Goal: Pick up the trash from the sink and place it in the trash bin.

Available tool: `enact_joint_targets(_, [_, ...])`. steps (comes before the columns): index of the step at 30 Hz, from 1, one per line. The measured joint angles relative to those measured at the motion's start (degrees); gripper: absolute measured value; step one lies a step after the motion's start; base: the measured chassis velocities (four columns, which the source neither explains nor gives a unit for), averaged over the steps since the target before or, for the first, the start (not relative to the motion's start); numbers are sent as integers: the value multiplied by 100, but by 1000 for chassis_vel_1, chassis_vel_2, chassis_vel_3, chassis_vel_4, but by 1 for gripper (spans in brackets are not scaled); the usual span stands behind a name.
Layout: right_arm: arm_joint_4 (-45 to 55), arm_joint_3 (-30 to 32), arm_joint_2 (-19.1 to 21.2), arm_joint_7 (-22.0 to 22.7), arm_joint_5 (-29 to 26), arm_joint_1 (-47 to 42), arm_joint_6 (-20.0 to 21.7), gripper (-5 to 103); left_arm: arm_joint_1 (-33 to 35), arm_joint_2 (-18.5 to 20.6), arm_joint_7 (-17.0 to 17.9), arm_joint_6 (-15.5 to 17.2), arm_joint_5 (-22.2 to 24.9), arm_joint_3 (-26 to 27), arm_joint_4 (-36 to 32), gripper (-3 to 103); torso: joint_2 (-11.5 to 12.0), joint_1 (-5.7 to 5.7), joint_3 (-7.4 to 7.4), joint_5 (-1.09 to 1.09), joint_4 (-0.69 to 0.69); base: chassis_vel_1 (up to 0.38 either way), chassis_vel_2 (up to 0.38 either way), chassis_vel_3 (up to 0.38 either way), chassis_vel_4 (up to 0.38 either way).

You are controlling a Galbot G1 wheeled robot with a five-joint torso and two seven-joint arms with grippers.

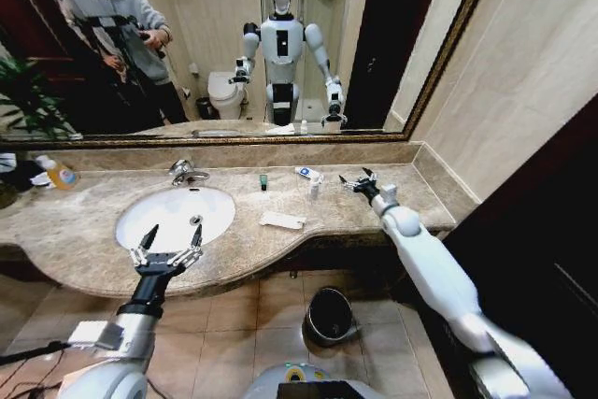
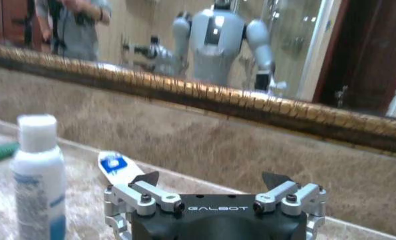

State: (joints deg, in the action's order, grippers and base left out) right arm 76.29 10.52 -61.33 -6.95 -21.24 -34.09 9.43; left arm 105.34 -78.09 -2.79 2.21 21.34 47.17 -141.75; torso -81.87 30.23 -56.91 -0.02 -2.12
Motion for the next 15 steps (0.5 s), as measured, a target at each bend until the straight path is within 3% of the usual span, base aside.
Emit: enact_joint_targets(15, [-1060,-309,206,-406,-183,652,140,100,0,0,-1,0,0,0,0,100,0,0,0,2,1,0,0,0,0])
